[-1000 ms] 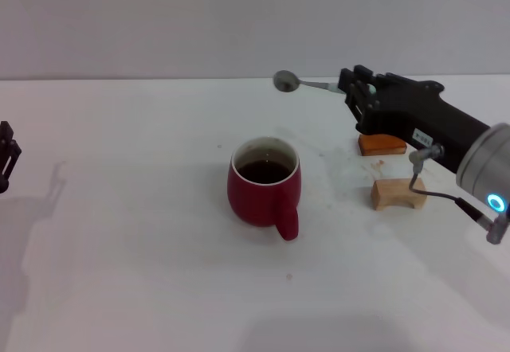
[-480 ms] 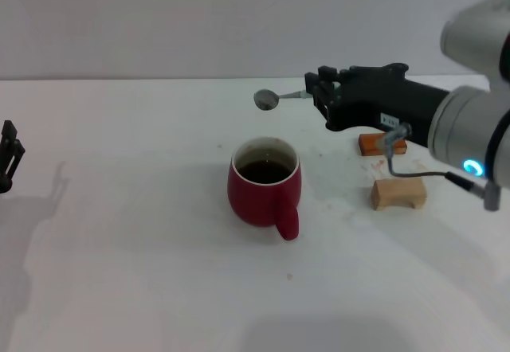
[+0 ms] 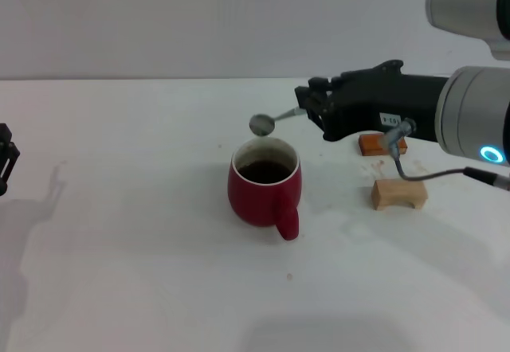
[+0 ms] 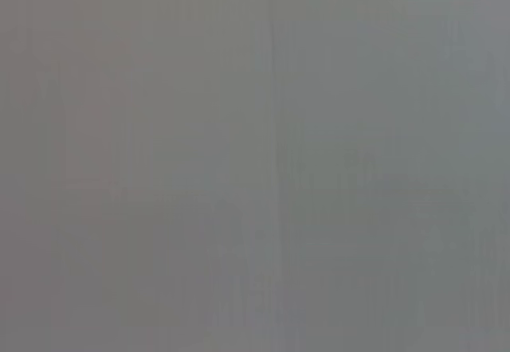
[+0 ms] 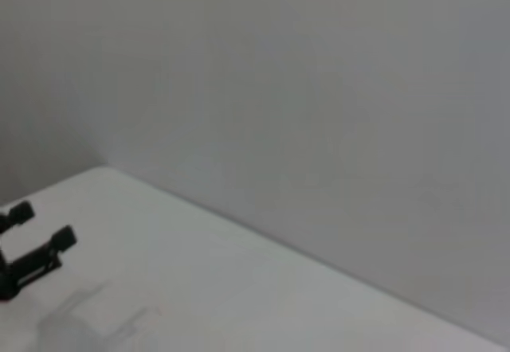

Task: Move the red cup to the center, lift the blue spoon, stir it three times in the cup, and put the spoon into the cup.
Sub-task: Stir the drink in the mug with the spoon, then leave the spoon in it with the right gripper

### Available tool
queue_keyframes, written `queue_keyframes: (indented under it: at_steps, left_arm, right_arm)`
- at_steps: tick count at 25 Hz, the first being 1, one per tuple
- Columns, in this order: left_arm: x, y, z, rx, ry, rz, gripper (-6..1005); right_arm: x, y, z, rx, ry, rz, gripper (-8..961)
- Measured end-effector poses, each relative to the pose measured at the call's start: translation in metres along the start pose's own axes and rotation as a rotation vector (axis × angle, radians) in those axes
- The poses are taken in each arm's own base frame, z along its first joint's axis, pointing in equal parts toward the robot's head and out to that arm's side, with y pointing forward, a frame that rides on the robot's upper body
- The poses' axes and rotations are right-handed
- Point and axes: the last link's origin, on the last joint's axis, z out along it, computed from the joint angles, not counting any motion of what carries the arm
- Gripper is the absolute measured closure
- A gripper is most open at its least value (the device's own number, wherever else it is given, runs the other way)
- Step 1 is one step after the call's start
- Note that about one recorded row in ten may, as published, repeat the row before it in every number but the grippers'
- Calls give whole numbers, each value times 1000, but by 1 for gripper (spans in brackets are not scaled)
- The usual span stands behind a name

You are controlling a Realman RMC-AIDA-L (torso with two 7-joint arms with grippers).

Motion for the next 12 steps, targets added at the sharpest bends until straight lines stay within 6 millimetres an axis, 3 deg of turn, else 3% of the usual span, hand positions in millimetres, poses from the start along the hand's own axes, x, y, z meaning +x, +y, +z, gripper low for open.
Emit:
queue_keyframes:
  at_steps: [12]
  left_arm:
    - [1, 0, 2, 3, 6, -3, 153]
  right_arm:
    - [10, -4, 10, 22, 94, -10, 831]
